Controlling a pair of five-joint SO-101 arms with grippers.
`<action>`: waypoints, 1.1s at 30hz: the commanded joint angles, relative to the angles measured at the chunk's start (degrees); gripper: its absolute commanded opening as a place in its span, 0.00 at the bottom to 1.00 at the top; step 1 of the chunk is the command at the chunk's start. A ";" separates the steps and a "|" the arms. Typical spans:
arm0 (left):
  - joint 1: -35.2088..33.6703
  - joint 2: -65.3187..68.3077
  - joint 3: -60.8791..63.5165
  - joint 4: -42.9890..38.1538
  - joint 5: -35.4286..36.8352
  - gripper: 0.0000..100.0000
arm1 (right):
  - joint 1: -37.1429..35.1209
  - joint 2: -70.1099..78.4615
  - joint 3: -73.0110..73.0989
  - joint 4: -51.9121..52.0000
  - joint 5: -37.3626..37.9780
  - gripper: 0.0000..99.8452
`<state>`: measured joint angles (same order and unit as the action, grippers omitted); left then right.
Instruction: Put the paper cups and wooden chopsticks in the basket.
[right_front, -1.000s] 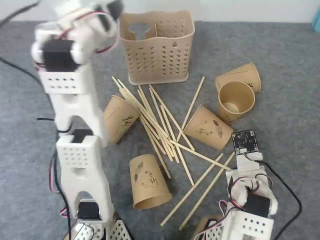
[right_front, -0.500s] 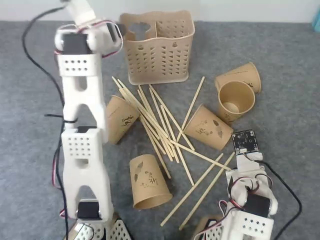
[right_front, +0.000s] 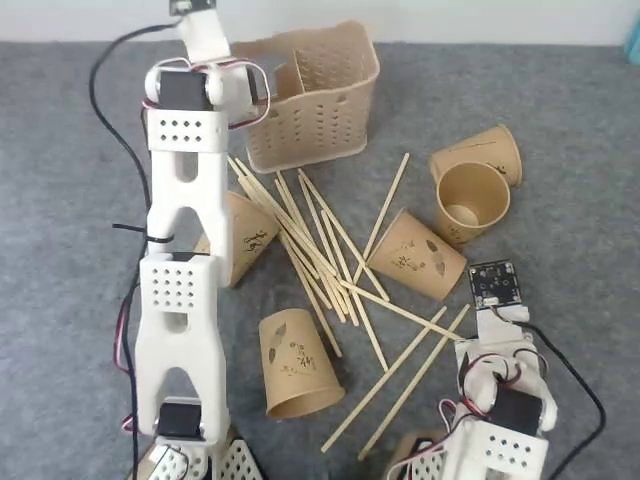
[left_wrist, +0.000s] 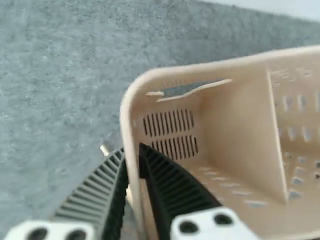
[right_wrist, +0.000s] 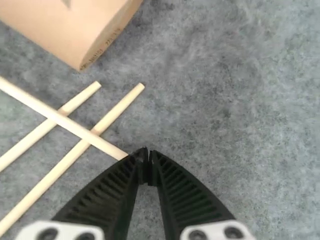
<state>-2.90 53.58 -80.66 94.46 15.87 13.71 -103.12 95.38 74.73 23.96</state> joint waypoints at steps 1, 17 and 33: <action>0.35 -5.80 0.04 5.71 -8.00 0.01 | 0.92 -0.92 -0.44 -1.01 0.44 0.01; 3.69 -28.48 24.84 6.33 -16.09 0.01 | 0.84 -0.92 -0.35 -1.10 0.44 0.01; 0.53 -21.80 24.48 1.58 -7.74 0.01 | 0.84 -0.92 0.53 -2.15 0.35 0.01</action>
<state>-1.41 28.00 -49.63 97.71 4.35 13.89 -103.12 95.38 73.93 23.96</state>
